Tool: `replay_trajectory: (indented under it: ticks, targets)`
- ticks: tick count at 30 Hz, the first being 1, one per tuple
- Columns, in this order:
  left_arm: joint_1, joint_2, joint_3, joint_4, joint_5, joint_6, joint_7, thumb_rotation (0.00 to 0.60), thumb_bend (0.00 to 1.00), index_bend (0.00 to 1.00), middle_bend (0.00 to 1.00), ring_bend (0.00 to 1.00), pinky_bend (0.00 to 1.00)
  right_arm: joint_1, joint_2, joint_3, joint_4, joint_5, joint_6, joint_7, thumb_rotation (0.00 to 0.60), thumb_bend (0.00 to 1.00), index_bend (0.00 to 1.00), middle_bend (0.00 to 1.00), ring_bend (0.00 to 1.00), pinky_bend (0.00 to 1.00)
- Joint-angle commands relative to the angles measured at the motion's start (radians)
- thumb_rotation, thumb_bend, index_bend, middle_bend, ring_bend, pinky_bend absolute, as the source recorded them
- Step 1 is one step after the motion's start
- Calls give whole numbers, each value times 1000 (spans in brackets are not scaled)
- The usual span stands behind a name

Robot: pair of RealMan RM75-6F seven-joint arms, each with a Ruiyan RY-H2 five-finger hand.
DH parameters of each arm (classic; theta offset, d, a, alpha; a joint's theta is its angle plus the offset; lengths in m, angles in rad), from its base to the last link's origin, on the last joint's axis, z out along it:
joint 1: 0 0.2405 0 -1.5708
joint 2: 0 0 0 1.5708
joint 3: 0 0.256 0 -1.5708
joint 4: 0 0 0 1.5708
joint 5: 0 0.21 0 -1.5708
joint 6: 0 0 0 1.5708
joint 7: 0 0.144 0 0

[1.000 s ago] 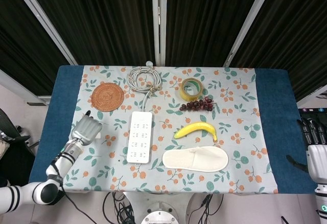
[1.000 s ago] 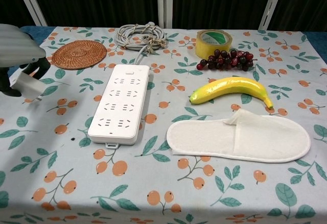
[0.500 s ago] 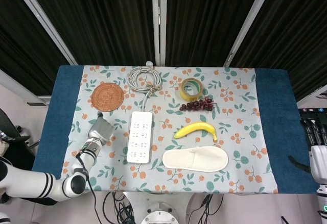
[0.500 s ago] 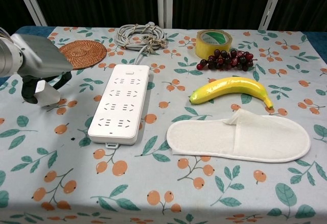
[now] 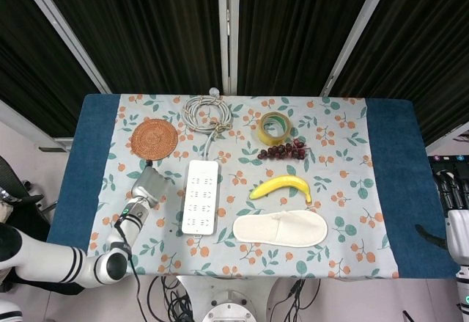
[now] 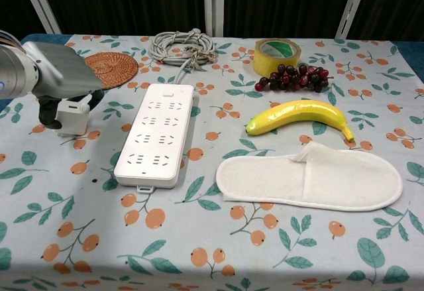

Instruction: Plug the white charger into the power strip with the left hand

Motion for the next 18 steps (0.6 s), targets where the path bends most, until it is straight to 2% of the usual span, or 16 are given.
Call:
replay_trajectory:
  ticks: [1, 5, 11, 18]
  targets:
    - [-1, 3, 9, -5, 11, 6, -13, 600, 411, 303, 456, 298, 143, 1, 0, 0, 2, 1, -3, 2, 600, 16, 0, 64, 0, 0]
    - [14, 27, 13, -36, 44, 20, -67, 600, 396, 268, 411, 263, 141, 2, 0, 1, 4, 2, -4, 5, 600, 17, 0, 66, 0, 0]
    - [73, 59, 7, -57, 147, 15, -220, 600, 243, 245, 317, 234, 145, 3, -2, 2, 9, 2, -8, 12, 600, 17, 0, 66, 0, 0]
    - [153, 46, -8, -16, 286, 33, -396, 600, 138, 245, 312, 234, 157, 3, -3, 2, 11, -2, -5, 13, 600, 16, 0, 66, 0, 0]
